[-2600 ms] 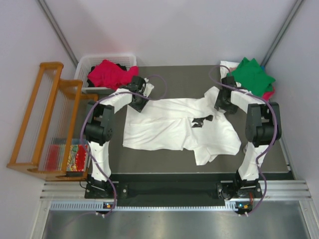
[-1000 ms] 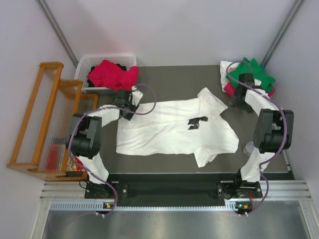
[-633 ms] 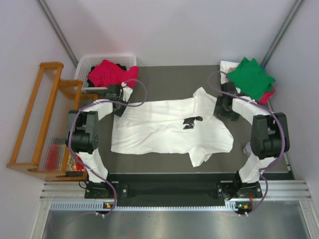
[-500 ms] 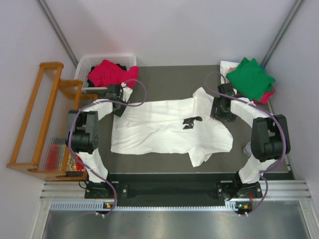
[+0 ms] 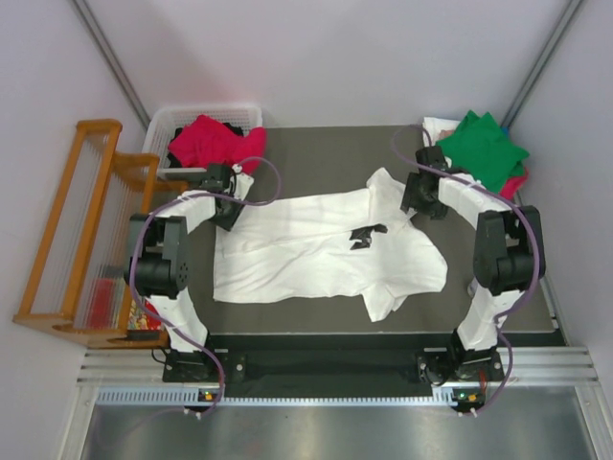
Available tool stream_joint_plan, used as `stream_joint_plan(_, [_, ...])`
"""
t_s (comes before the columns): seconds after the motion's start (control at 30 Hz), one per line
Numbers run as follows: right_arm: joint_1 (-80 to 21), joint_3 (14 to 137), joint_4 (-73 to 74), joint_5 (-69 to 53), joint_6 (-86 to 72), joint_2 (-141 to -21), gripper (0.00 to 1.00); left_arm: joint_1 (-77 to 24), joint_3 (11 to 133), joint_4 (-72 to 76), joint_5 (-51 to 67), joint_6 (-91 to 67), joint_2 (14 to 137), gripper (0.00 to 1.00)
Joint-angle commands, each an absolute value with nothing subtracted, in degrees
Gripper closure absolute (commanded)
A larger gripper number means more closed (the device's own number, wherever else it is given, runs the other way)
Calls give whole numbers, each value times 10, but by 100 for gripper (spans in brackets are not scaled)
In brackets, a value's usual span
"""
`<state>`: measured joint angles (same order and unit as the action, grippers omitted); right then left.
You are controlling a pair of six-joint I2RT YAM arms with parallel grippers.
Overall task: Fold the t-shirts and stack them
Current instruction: Fold the tshirt
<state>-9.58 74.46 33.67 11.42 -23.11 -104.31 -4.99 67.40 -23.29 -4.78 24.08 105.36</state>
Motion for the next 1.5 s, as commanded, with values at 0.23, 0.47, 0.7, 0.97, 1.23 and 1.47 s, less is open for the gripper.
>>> stream_joint_plan(0.23, [-131, 645, 276, 69, -249, -1050, 36, -64, 679, -312, -36, 229, 1030, 56])
stream_joint_plan(0.47, [-131, 627, 264, 68, -248, -1056, 49, -75, 673, -308, -40, 229, 1029, 56])
stream_joint_plan(0.7, [-134, 632, 279, 88, -245, -1051, 100, -76, 676, -306, -47, 236, 1028, 56])
stream_joint_plan(0.97, [-126, 648, 327, 203, -244, -1017, 100, -79, 676, -304, -42, 234, 1036, 56])
stream_joint_plan(1.23, [-68, 642, 346, 229, -269, -1021, 98, -81, 679, -305, -40, 237, 1034, 56])
stream_joint_plan(1.47, [-66, 642, 333, 175, -262, -1017, 22, -80, 677, -301, -43, 241, 1032, 57])
